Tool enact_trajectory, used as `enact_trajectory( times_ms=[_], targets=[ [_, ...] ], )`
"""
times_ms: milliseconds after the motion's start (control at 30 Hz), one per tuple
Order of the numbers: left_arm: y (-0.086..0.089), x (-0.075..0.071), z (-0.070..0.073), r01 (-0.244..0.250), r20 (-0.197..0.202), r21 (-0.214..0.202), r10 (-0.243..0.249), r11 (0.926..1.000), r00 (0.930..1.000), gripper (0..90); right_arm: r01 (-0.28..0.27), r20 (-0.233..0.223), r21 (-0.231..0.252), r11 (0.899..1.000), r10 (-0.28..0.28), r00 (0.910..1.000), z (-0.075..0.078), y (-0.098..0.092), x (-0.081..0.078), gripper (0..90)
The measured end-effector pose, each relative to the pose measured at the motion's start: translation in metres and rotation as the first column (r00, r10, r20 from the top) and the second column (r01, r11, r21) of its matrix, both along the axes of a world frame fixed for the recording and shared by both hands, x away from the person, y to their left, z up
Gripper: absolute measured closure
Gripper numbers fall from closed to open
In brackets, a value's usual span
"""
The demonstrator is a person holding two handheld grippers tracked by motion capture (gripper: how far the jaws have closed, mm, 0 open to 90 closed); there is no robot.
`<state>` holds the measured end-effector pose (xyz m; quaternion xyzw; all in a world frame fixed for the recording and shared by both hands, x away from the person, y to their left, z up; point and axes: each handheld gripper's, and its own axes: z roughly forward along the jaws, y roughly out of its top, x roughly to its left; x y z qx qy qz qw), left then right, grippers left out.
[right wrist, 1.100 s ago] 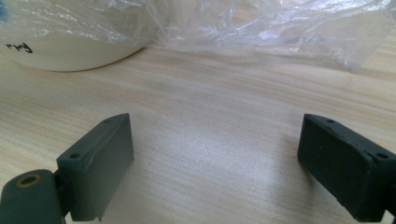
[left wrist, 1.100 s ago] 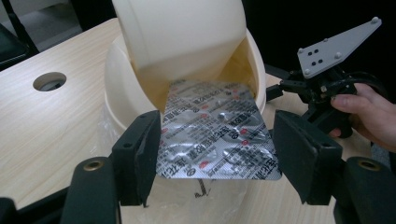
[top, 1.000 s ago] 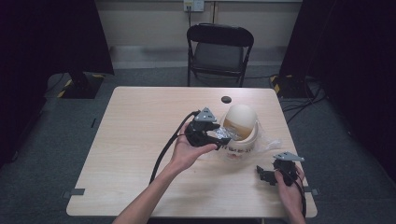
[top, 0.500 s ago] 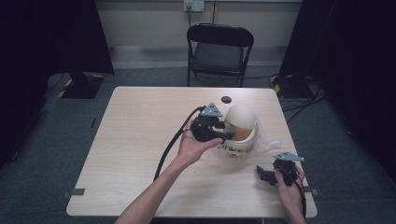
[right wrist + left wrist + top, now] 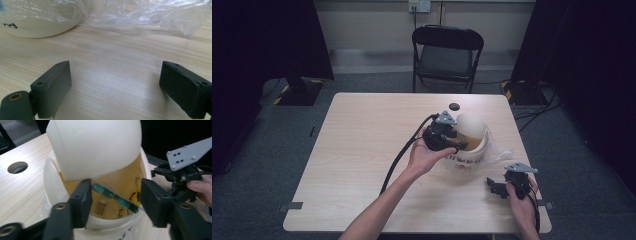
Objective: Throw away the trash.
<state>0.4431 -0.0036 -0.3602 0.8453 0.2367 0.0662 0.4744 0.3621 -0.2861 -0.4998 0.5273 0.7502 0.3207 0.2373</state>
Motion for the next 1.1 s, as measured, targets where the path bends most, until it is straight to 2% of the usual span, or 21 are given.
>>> enact_trajectory(
  times_ms=[133,233,400,500,667,833,967,1100],
  targets=[
    [-0.001,0.0,0.0,0.007,-0.015,-0.011,-0.007,0.9999,0.9999,38.0,-0.002,-0.002,0.0,1.0,0.002,1.0,0.0,0.0,0.0,10.1],
    [-0.002,-0.003,0.001,0.007,0.006,0.009,-0.007,0.9999,1.0,33.9,-0.002,-0.002,0.0,1.0,0.002,1.0,0.0,0.0,0.0,10.1],
    [0.002,-0.004,0.004,0.004,0.003,0.003,-0.004,1.0,1.0,32.3,0.0,-0.002,0.001,1.0,0.0,1.0,0.0,0.0,0.0,10.1],
    [0.007,-0.01,0.01,-0.025,0.002,-0.007,0.025,0.9997,0.9997,31.8,-0.001,-0.002,0.0,1.0,0.001,1.0,0.0,0.0,0.0,10.1],
    [0.01,-0.015,0.013,0.0,0.019,-0.006,0.0,1.0,0.9998,31.4,-0.001,-0.002,0.0,1.0,0.001,1.0,0.0,0.0,0.0,10.1],
    [0.026,-0.014,0.009,-0.007,0.01,-0.031,0.007,0.9995,0.9999,29.0,0.005,-0.002,0.001,1.0,-0.005,1.0,0.0,0.0,-0.001,10.1],
    [0.039,-0.014,0.008,-0.031,0.013,-0.042,0.032,0.9986,0.9994,26.1,0.005,-0.002,0.001,1.0,-0.005,1.0,0.0,0.0,-0.001,10.1],
    [0.051,-0.013,0.006,-0.043,0.009,-0.035,0.043,0.9984,0.999,22.2,0.005,-0.002,0.001,1.0,-0.005,1.0,0.0,0.0,-0.001,10.1]
  ],
)
